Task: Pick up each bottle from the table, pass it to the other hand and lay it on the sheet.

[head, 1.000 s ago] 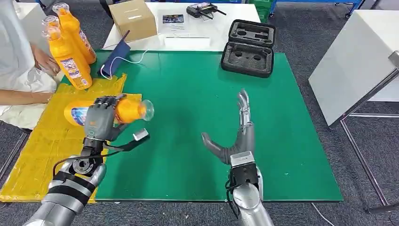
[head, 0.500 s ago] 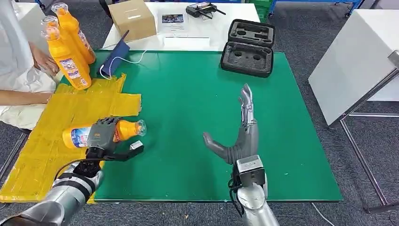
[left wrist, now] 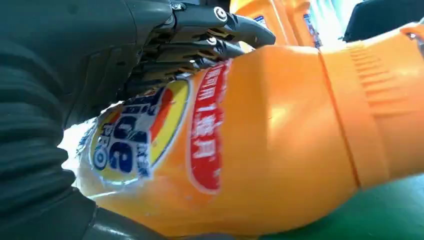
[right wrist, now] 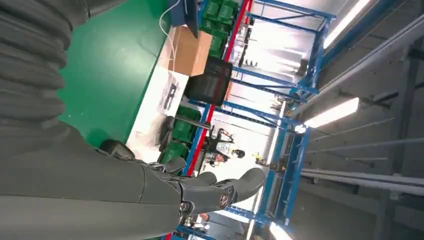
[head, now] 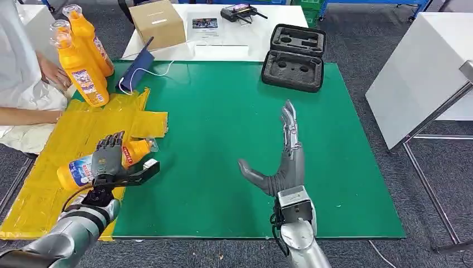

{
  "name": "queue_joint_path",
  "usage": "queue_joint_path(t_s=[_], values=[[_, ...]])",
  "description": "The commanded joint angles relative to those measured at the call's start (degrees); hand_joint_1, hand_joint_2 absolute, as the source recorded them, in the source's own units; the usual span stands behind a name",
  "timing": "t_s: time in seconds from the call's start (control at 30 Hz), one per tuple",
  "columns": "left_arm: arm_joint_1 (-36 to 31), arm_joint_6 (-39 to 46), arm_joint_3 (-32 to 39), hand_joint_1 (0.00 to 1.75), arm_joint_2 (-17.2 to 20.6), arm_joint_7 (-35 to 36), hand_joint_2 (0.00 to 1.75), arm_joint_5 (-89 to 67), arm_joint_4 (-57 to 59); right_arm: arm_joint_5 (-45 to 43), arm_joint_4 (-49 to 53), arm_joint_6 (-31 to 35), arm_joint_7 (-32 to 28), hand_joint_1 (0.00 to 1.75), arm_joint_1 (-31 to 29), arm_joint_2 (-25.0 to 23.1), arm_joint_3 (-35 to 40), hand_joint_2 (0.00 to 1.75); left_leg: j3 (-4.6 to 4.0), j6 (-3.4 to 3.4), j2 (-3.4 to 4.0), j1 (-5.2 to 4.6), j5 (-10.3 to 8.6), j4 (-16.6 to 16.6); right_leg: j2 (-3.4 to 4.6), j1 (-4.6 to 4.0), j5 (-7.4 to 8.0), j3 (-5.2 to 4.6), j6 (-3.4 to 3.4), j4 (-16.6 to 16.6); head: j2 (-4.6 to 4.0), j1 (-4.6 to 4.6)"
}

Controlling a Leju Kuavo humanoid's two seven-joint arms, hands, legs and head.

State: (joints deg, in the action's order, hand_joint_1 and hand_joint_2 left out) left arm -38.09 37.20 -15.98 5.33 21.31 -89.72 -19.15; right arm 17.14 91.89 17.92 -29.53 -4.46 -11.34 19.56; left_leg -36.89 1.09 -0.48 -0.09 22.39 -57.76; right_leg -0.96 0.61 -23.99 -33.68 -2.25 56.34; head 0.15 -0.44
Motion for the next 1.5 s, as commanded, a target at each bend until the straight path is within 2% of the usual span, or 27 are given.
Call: queue_joint_path(t_s=[0.03,0.27,0.37,0.5,0.6,0.63,0.73,0.77,0.8,0.83,0.87,1.0,1.03,1.07,1.1,1.13,1.17,1.2,1.23,1.27,1.3,1.33,1.4,1.47,1.5], values=[[0.01,0.97,2.24,0.0,-0.84,-0.25,1.75,-0.28,4.45,-0.03,-3.1,0.3,0.23,0.0,-1.59,1.67,0.76,1.75,0.19,-0.03,0.12,0.01,0.07,0.05,0.14,0.0,-0.03,0.19,0.03,-0.09,0.0,0.0],[1.11,2.8,2.83,0.0,-1.14,-1.71,1.75,-0.28,2.48,0.2,-3.31,1.02,0.16,0.0,-1.23,1.54,0.49,1.75,0.17,-0.04,0.07,-0.01,0.05,0.06,0.09,0.01,-0.03,0.17,0.04,-0.1,0.0,0.0],[3.04,2.8,3.15,0.0,-1.11,-1.99,1.75,-0.28,-1.43,0.26,-3.13,1.37,0.14,0.0,-1.0,1.5,0.49,1.75,0.47,-0.12,0.14,0.05,0.2,0.07,0.19,-0.05,-0.15,0.49,0.11,-0.16,0.0,0.0],[7.8,2.8,3.0,0.0,-0.68,-3.16,1.75,-0.28,-14.1,0.29,-3.2,1.88,0.14,0.0,-0.69,1.64,0.63,1.75,0.29,-0.05,0.08,-0.02,0.1,0.1,0.12,0.02,-0.07,0.28,0.05,-0.13,0.0,-0.02],[11.55,2.8,-2.76,0.0,1.9,0.37,1.75,-0.28,-27.57,0.24,-3.64,2.61,0.09,0.0,-0.61,1.91,1.01,1.75,0.23,-0.06,0.11,0.02,0.13,0.04,0.15,-0.02,-0.08,0.24,0.06,-0.11,0.0,0.0],[11.61,2.8,-2.82,0.0,1.93,0.43,1.75,-0.28,-27.63,0.21,-3.69,2.71,0.07,0.0,-0.52,1.92,0.95,1.75,0.08,-0.04,0.08,0.03,0.06,0.02,0.09,-0.03,-0.03,0.07,0.04,-0.08,0.0,0.0],[16.34,2.8,0.08,0.0,1.75,-3.73,1.75,-0.28,-44.9,0.01,-3.46,3.5,-0.04,0.0,0.04,2.33,1.06,1.75,0.05,-0.06,-0.03,0.07,0.13,-0.03,0.02,-0.06,-0.1,0.1,0.06,-0.07,0.0,0.0],[16.78,2.8,-4.07,0.0,4.66,-1.44,1.75,-0.28,-51.61,-0.13,-3.35,3.65,0.26,0.0,0.43,2.69,1.05,1.75,-0.07,-0.03,0.0,0.05,0.09,-0.02,0.06,-0.04,-0.06,-0.03,0.04,-0.07,0.0,0.02],[13.69,2.8,-14.78,0.0,11.59,6.44,1.75,-0.28,-56.37,-0.02,-3.71,3.36,1.41,0.0,0.86,3.46,1.05,1.75,0.03,-0.05,0.0,0.06,0.17,-0.07,0.07,-0.05,-0.14,0.09,0.05,-0.05,0.0,0.0],[10.84,2.8,-21.35,0.0,14.75,11.74,1.75,-0.28,-57.83,-0.12,-3.97,2.9,2.46,0.0,1.02,3.77,1.01,1.75,-0.11,-0.07,0.05,0.11,0.15,-0.11,0.11,-0.1,-0.09,-0.06,0.07,0.0,0.0,0.0],[10.84,2.8,-21.35,0.0,14.75,11.74,1.75,-0.28,-57.83,-0.12,-3.97,2.9,2.46,0.0,1.02,3.77,1.01,1.75,-0.34,-0.08,-0.04,0.19,0.08,-0.19,-0.02,-0.18,-0.04,-0.24,0.08,0.04,0.0,-0.02],[10.84,2.8,-21.35,0.0,14.75,11.74,1.75,-0.28,-57.83,-0.12,-3.97,2.9,2.46,0.0,1.02,3.77,1.01,1.75,-0.06,-0.11,0.03,0.06,0.13,0.0,0.07,-0.05,-0.13,-0.05,0.1,-0.02,0.0,-0.04],[5.92,2.8,-30.89,0.0,18.15,18.69,1.75,-0.28,-60.41,-0.79,-4.98,2.17,3.13,0.0,1.79,4.26,0.12,1.75,-0.07,-0.09,0.05,0.05,0.13,-0.02,0.11,-0.05,-0.1,-0.03,0.07,-0.03,0.0,-0.02],[5.1,2.8,-31.82,0.0,18.91,18.69,1.75,-0.28,-63.73,-0.5,-5.12,1.95,3.86,0.0,2.51,4.49,-0.23,1.75,-0.18,-0.06,-0.21,0.12,0.06,-0.05,-0.15,-0.12,-0.09,-0.05,0.05,-0.05,0.0,-0.02],[7.64,2.8,-30.0,0.0,17.41,16.89,1.75,-0.28,-68.05,0.08,-5.27,2.33,4.24,0.0,4.31,4.64,-1.53,1.75,-0.15,-0.08,-0.32,0.17,0.12,-0.14,-0.25,-0.16,-0.18,-0.01,0.07,0.0,0.0,-0.02],[13.69,2.8,-23.56,0.0,13.57,9.31,1.75,-0.28,-71.71,0.14,-5.28,2.56,4.22,0.0,6.26,4.48,-3.39,1.75,-0.27,-0.07,-0.35,0.2,0.06,-0.13,-0.29,-0.17,-0.14,-0.13,0.05,-0.03,0.0,0.04],[19.39,2.8,-19.51,0.0,7.86,2.77,1.75,-0.28,-74.29,0.13,-5.37,2.7,4.22,0.0,7.04,4.04,-4.64,1.75,-0.16,-0.04,-0.16,0.13,0.04,0.03,-0.11,-0.08,-0.09,-0.14,0.04,-0.14,0.0,0.02],[27.65,2.8,-14.13,0.0,-2.98,-7.8,1.75,0.05,-76.31,0.52,-5.74,2.42,3.94,0.0,7.97,3.61,-6.46,1.75,0.05,-0.05,-0.1,0.14,0.16,0.03,-0.04,-0.09,-0.18,0.11,0.05,-0.19,0.0,0.04],[34.98,2.8,7.47,0.0,-20.74,-29.4,1.75,17.63,-66.83,0.82,-5.53,1.89,3.06,0.0,9.06,2.27,-9.19,1.75,0.29,0.04,-0.14,-0.04,0.11,0.31,-0.1,0.08,-0.16,0.39,-0.04,-0.42,0.0,0.0],[35.44,2.8,16.78,0.0,-25.33,-51.0,1.75,19.01,-64.54,1.24,-5.3,0.69,2.45,0.0,9.5,1.62,-10.46,1.75,0.32,0.06,-0.16,-0.17,0.1,0.35,-0.12,0.16,-0.15,0.42,-0.05,-0.43,0.0,-0.04],[35.65,2.8,16.67,0.0,-25.33,-60.08,1.75,18.99,-64.75,1.55,-5.18,0.17,2.26,0.0,9.62,1.27,-10.99,1.75,0.11,0.07,-0.21,-0.24,0.07,0.23,-0.17,0.21,-0.12,0.16,-0.06,-0.31,0.0,-0.09],[35.65,2.8,16.67,0.0,-25.33,-60.08,1.75,18.99,-64.75,1.55,-5.18,0.17,2.26,0.0,9.62,1.27,-10.99,1.75,0.27,0.11,-0.3,-0.29,0.22,0.19,-0.24,0.26,-0.24,0.42,-0.11,-0.4,0.0,-0.07],[35.65,2.8,16.67,0.0,-25.33,-60.08,1.75,18.99,-64.75,1.55,-5.18,0.17,2.26,0.0,9.62,1.27,-10.99,1.75,-0.2,0.15,-0.17,-0.31,0.24,-0.03,0.04,0.33,-0.26,-0.06,-0.19,-0.15,0.0,0.09],[35.65,2.8,16.67,0.0,-25.33,-60.08,1.75,18.99,-64.75,1.55,-5.18,0.17,2.26,0.0,9.62,1.27,-10.99,1.75,-0.07,0.12,0.22,-0.29,0.39,0.04,0.36,0.3,-0.22,0.07,-0.16,-0.33,0.0,0.07],[35.65,2.8,16.67,0.0,-25.33,-60.08,1.75,18.99,-64.75,1.55,-5.18,0.17,2.26,0.0,9.62,1.27,-10.99,1.75,-0.17,0.15,0.14,-0.41,0.37,0.05,0.2,0.37,-0.18,-0.06,-0.19,-0.28,0.0,-0.02]])
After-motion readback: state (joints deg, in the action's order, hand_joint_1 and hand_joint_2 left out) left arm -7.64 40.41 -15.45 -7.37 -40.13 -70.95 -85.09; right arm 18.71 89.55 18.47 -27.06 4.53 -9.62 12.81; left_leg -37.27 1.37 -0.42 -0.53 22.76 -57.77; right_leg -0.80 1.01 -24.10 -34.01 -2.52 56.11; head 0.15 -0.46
